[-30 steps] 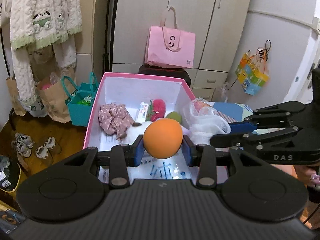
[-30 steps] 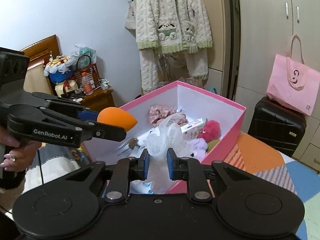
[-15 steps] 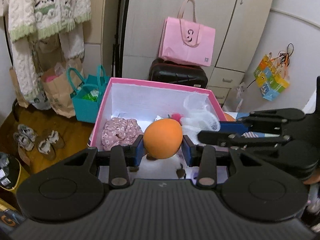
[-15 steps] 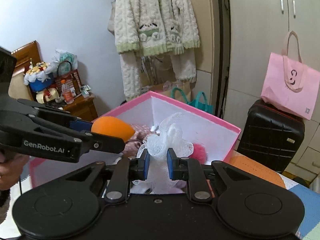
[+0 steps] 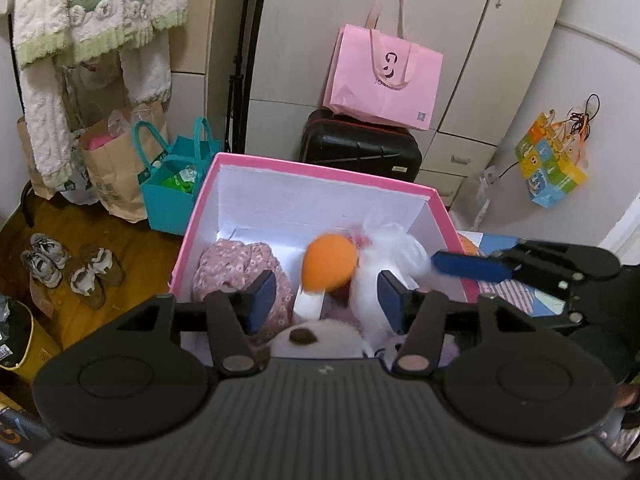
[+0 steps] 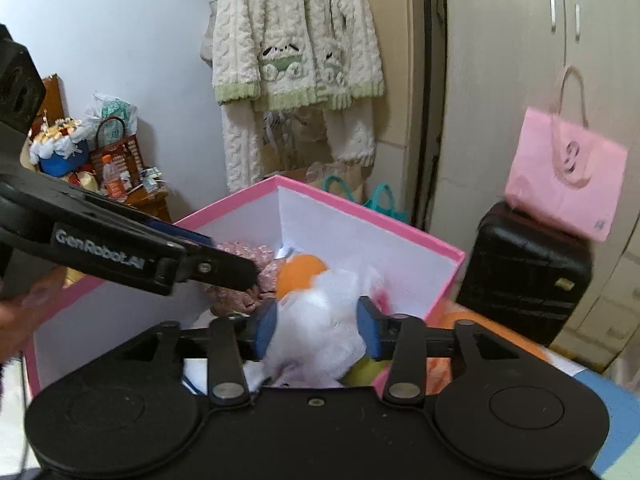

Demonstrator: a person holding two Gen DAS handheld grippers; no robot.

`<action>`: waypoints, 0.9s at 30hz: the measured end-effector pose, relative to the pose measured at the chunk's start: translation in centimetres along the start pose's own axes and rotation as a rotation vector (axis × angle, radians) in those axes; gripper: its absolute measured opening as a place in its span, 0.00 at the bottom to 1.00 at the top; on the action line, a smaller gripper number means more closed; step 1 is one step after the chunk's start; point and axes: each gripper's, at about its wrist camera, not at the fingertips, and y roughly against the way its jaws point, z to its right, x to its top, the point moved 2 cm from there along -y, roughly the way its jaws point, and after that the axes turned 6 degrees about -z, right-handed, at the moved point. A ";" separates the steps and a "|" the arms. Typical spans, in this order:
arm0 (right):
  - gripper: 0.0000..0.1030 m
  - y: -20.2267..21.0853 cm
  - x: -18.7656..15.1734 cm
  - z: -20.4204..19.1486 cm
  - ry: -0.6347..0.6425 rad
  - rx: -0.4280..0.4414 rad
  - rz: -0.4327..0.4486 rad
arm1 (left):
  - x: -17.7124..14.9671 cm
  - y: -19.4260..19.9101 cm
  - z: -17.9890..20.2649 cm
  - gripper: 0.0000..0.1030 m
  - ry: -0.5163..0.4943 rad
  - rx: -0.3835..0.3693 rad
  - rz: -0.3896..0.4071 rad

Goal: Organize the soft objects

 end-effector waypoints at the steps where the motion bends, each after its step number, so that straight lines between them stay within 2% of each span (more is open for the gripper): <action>1: 0.57 0.4 -0.2 -0.2 0.014 -0.019 0.009 | -0.3 0.4 -0.1 0.57 0.004 -0.005 0.005; 6: 0.60 2.3 -1.3 -1.3 0.069 -0.105 0.048 | -2.3 2.6 0.1 0.61 0.009 -0.024 0.022; 15: 0.62 6.9 -3.3 -3.0 0.026 -0.049 0.094 | -4.9 6.6 2.4 0.67 -0.063 -0.052 0.057; 27: 0.69 12.5 -5.6 -3.3 -0.037 -0.072 0.150 | -7.6 10.1 5.7 0.70 -0.128 -0.059 0.108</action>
